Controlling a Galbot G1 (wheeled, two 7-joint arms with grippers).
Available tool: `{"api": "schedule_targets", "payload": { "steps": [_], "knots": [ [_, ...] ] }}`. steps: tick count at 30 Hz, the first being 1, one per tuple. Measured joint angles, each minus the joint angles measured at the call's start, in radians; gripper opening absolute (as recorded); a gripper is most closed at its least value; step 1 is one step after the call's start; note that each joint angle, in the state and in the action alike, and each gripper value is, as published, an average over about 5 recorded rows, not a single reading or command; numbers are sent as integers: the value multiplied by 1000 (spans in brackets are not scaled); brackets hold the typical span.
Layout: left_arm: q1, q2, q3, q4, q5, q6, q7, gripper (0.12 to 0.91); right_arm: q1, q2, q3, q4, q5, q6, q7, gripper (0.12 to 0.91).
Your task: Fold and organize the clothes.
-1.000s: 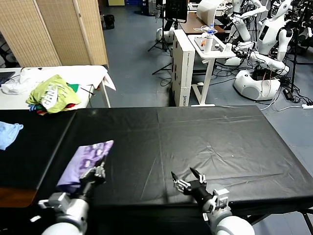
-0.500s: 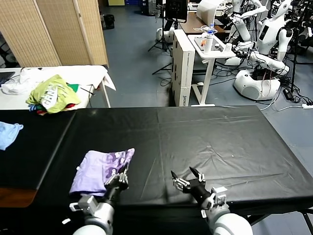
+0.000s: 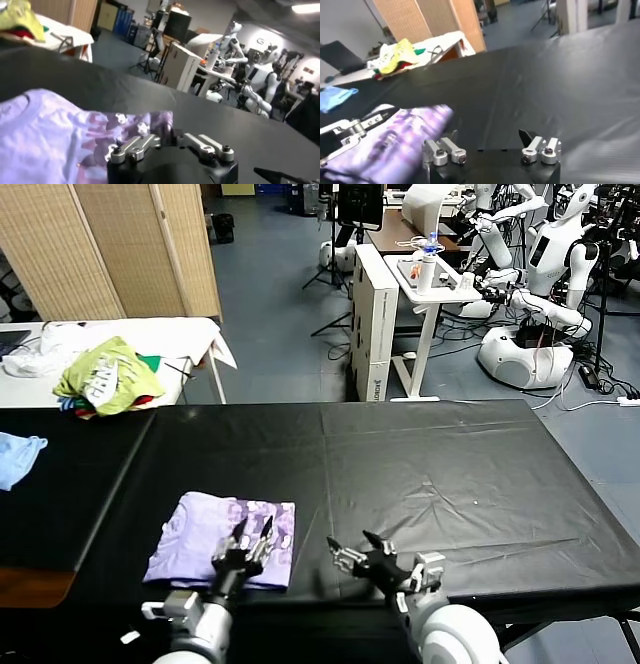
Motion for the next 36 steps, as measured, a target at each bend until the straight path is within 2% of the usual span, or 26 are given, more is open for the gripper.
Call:
{"api": "schedule_targets", "payload": {
  "steps": [4,10,15,17,20,25,29,31,36],
  "knots": [
    [11,65,-51,-32,10,-17,1,874,49,12,-53,-27,32,-6,28,907],
    [27,144,-132,-49,11,-27,-3,906,141,50,-162,-93,55,-8,53,907],
    [47,161,-172,-54,17,-30,-5,907,204,94,-243,-157,18,3,70,902],
    [53,164,-186,-56,19,-30,-6,907,220,106,-265,-180,4,8,74,865],
    [60,170,-206,-59,17,-32,-8,907,232,113,-283,-199,-9,10,75,721],
    [73,169,-226,-59,16,-36,-17,907,240,112,-290,-208,-19,11,70,398],
    [81,162,-234,-58,18,-42,-21,907,241,105,-280,-204,-23,0,68,187],
    [84,161,-239,-55,18,-44,-21,907,240,98,-268,-197,-25,-18,70,144],
    [83,162,-251,-38,15,-48,-22,907,236,58,-210,-170,-31,-84,91,140]
  ]
}}
